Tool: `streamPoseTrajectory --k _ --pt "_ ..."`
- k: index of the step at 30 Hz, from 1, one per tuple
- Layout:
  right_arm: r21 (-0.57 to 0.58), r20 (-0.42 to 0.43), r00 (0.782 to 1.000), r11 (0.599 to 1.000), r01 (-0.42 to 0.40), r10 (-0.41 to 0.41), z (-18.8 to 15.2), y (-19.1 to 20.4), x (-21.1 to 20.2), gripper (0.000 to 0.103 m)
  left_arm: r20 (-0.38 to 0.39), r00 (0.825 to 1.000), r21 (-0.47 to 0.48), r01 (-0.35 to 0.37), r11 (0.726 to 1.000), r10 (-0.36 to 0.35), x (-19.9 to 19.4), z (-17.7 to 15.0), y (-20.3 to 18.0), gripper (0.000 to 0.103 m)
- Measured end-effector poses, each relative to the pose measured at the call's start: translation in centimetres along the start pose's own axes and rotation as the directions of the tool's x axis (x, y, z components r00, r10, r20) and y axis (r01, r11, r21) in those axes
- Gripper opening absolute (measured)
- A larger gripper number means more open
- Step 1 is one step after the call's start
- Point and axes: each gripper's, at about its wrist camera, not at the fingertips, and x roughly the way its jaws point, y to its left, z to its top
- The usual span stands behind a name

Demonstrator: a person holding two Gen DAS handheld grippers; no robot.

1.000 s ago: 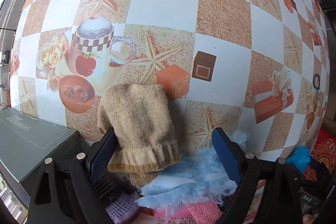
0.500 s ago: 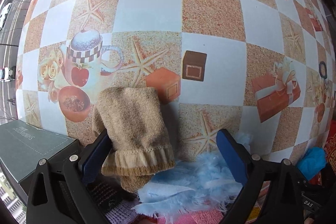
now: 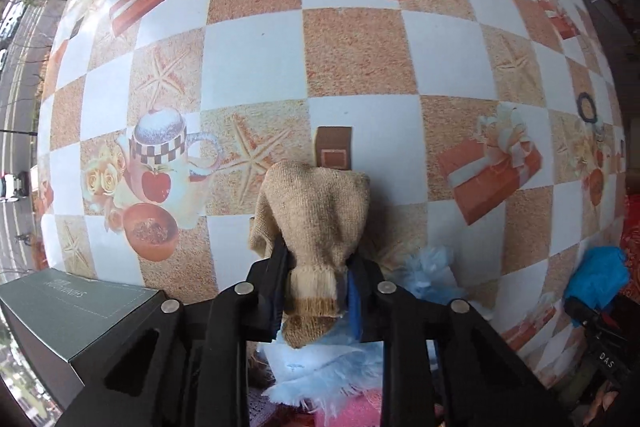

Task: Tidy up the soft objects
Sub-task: 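Grasp the beige knit glove with the left tool while the right tool grasps the blue cloth, then lift the beige glove and blue cloth in both tools and carry them toward the white box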

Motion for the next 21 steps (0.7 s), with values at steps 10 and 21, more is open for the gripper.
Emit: streamPoseTrajectory --k 10,21 --pt "0.002 0.123 0.99 0.998 -0.069 0.068 -3.4 -0.2 -4.8 0.038 0.144 0.987 0.118 0.057 0.991 -0.074 -7.3 -1.5 -4.4 0.025" --pt "0.064 0.195 0.98 0.996 -0.064 0.05 -1.2 -1.1 -9.6 0.038 0.203 0.956 0.358 0.128 0.925 -0.211 -13.5 -6.4 -11.2 0.025"
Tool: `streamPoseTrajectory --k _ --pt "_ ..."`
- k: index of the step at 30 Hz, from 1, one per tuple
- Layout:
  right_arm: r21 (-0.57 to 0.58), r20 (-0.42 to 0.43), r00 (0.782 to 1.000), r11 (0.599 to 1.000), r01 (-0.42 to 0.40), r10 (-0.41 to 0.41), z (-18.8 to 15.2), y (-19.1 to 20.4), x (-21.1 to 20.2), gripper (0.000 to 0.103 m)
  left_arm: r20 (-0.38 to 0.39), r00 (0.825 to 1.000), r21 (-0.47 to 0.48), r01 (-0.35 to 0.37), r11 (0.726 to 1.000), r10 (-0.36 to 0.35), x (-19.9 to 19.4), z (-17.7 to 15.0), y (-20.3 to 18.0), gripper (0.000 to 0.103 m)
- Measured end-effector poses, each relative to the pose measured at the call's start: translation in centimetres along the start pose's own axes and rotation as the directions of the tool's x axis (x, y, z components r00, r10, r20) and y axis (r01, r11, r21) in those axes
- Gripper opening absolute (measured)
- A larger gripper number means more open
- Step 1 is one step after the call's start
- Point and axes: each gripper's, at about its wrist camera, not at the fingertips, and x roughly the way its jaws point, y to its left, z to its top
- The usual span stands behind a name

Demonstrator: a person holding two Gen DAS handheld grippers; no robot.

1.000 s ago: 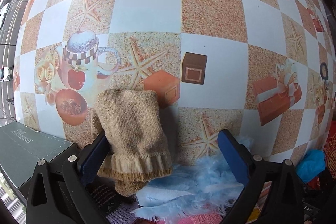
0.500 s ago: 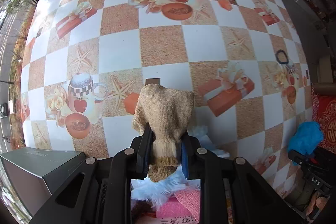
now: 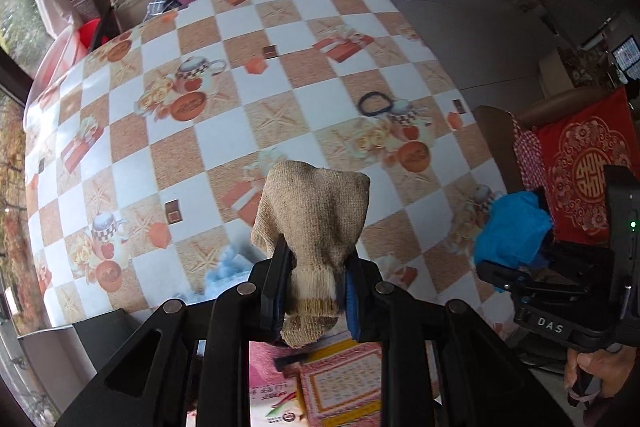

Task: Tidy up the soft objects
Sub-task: 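Lift the beige glove and blue cloth in both tools and carry them toward the white box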

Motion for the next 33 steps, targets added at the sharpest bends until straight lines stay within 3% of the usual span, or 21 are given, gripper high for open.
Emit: streamPoseTrajectory --k 6,12,21,33 --pt "0.054 0.041 0.999 0.998 0.014 -0.016 -1.7 -0.7 -1.9 0.038 0.021 0.996 0.13 0.083 0.988 -0.086 -1.7 -0.2 -5.8 0.025" --pt "0.106 0.063 0.997 0.994 0.035 -0.041 -4.5 -2.0 -4.0 0.038 0.014 0.988 0.26 0.146 0.954 -0.155 -3.4 -2.3 -10.4 0.025" --pt "0.2 0.044 0.996 0.978 0.063 -0.073 -9.5 -3.9 -4.9 0.038 -0.047 0.968 0.419 0.242 0.875 -0.245 -5.6 -7.5 -14.7 0.025" --pt "0.217 0.029 0.997 0.974 0.064 -0.072 -14.0 -2.3 -4.6 0.038 -0.136 0.954 0.566 0.296 0.769 -0.267 -7.1 -14.9 -15.3 0.026"
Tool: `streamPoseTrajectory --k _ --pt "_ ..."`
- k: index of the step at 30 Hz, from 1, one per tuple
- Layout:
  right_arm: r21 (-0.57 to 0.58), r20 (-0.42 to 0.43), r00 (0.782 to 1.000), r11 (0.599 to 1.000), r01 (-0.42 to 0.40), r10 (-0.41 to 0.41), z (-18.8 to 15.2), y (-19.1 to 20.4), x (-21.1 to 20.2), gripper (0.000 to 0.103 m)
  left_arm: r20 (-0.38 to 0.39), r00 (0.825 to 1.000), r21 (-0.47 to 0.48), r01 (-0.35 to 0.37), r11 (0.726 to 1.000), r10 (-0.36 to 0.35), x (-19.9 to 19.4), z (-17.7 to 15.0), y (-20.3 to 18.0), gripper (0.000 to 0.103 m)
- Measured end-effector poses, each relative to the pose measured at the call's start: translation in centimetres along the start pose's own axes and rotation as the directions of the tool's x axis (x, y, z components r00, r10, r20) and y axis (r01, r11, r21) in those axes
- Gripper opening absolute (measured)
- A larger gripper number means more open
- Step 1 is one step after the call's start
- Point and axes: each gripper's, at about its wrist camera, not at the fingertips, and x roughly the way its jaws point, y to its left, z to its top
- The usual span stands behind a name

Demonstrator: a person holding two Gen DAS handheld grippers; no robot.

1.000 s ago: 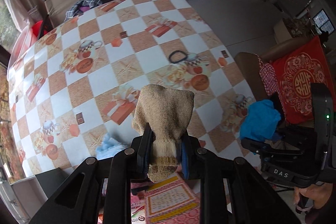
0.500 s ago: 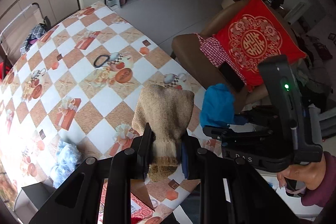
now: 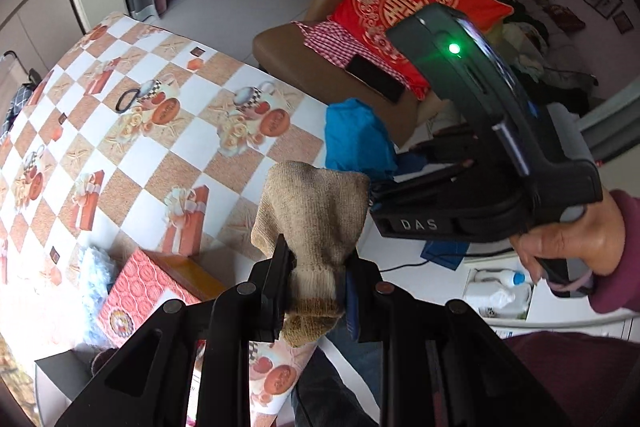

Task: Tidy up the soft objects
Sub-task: 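Lift the beige glove and blue cloth in both tools and carry them toward the white box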

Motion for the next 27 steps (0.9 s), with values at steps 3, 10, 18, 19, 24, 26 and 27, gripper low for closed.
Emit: streamPoseTrajectory --k 3,10,18,19,24,26,27 --pt "-0.008 -0.007 1.0 1.0 -0.001 0.001 -0.9 0.8 0.0 0.038 -0.009 1.0 0.027 0.004 1.0 -0.004 -0.4 -1.5 -0.5 0.026" --pt "-0.08 -0.034 0.999 0.997 -0.007 0.004 -3.5 3.7 0.5 0.038 -0.021 1.0 0.05 -0.002 0.999 0.003 -1.6 -5.2 -0.4 0.026" --pt "-0.195 -0.074 0.996 0.979 -0.066 0.052 -6.1 8.1 1.4 0.038 -0.031 0.999 -0.012 -0.03 0.999 0.03 -2.8 -9.0 1.2 0.026" --pt "-0.223 -0.077 0.996 0.972 -0.069 0.053 -6.4 8.8 1.4 0.038 -0.029 0.999 -0.023 -0.035 0.999 0.035 -3.1 -9.5 1.5 0.026" --pt "-0.366 -0.092 0.993 0.926 -0.098 0.069 -7.5 12.3 1.3 0.038 -0.017 0.998 -0.094 -0.059 0.994 0.058 -4.7 -11.5 3.1 0.026" --pt "-0.411 -0.1 0.992 0.905 -0.111 0.076 -7.9 13.5 1.2 0.038 -0.011 0.998 -0.127 -0.069 0.989 0.068 -5.2 -12.3 3.7 0.026" --pt "-0.43 -0.105 0.991 0.895 -0.117 0.08 -8.0 14.1 1.3 0.038 -0.008 0.997 -0.145 -0.073 0.987 0.072 -5.6 -12.6 4.1 0.026"
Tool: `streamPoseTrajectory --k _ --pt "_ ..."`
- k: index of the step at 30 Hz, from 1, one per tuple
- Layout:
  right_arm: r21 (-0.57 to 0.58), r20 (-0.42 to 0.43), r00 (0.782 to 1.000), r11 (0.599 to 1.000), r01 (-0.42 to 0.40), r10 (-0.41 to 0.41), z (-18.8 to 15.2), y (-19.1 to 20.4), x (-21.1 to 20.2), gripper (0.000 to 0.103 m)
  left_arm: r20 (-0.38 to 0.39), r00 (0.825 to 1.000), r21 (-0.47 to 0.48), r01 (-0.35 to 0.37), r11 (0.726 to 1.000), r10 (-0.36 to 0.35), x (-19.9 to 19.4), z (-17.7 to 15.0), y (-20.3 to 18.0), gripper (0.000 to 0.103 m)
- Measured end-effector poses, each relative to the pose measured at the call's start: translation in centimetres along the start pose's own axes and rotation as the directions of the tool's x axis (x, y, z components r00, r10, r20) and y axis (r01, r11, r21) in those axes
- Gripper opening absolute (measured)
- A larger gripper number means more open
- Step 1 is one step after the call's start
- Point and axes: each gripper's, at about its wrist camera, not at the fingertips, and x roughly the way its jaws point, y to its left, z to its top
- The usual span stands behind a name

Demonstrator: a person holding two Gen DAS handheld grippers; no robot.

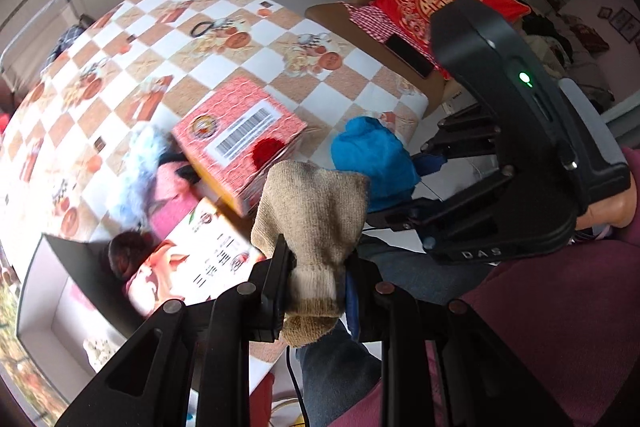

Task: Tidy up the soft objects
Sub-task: 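Lift the beige glove and blue cloth in both tools and carry them toward the white box, then lower the beige glove and blue cloth into the box with both tools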

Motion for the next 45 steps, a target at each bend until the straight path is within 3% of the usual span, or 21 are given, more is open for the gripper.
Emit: streamPoseTrajectory --k 13,26,30,41,45 --pt "-0.221 -0.033 0.999 0.975 -0.037 0.031 2.3 6.2 0.5 0.038 0.052 0.997 -0.249 -0.039 0.968 0.053 -2.9 -4.0 5.6 0.026" --pt "-0.354 -0.041 0.998 0.933 -0.059 0.048 5.3 11.3 0.5 0.038 0.107 0.984 -0.477 -0.075 0.876 0.143 -5.9 -8.2 10.7 0.026" --pt "-0.393 -0.043 0.997 0.917 -0.074 0.062 6.2 13.0 0.5 0.038 0.119 0.975 -0.56 -0.088 0.824 0.185 -6.8 -10.1 12.3 0.026" --pt "-0.488 -0.072 0.995 0.868 -0.096 0.069 8.2 17.4 1.4 0.038 0.071 0.956 -0.78 -0.125 0.613 0.285 -7.8 -17.2 17.4 0.025" --pt "-0.505 -0.09 0.992 0.855 -0.118 0.084 9.4 19.2 2.1 0.038 0.03 0.937 -0.816 -0.178 0.55 0.347 -8.1 -18.9 18.4 0.025"
